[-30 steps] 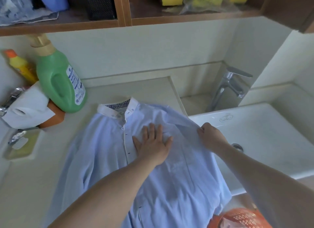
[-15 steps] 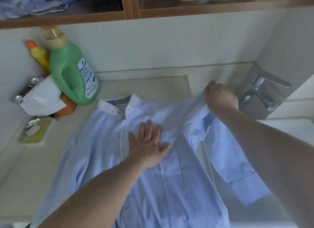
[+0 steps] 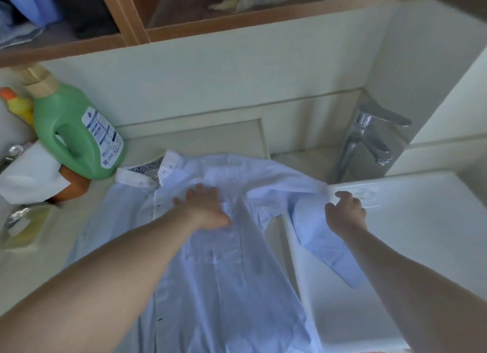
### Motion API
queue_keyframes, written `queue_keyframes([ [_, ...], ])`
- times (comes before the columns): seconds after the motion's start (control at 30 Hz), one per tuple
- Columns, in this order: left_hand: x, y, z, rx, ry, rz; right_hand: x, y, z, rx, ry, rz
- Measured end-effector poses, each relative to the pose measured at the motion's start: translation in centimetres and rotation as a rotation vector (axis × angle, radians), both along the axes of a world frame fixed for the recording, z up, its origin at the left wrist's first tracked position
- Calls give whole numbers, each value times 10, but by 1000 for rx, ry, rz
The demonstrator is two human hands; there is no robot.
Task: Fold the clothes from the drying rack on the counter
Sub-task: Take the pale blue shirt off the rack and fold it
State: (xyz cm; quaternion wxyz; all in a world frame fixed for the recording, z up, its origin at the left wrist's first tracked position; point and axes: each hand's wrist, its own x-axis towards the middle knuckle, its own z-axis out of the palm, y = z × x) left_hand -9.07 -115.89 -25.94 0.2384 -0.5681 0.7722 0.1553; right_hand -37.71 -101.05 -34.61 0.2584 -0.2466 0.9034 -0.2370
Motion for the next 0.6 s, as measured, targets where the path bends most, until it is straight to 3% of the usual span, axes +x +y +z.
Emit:
queue_keyframes([
  [0.1, -50, 20, 13, -347, 272, -37, -16, 21, -10, 168, -59, 34],
  [0.2, -95, 55, 4, -513, 507, -481, -26, 40, -23, 243, -93, -3],
  [0.27, -118, 79, -2, -447, 388, -767, -31, 52, -32, 317, -82, -33],
  [0.33, -137, 96, -7, -363, 148, -869, -35, 66, -44, 373, -79, -58],
  [0.47, -158, 92, -26, -364, -202, -806, -40, 90, -71, 379, -70, -47],
  [0.6, -167, 79, -32, -402, -285, -728, -46, 96, -87, 327, -29, -16],
])
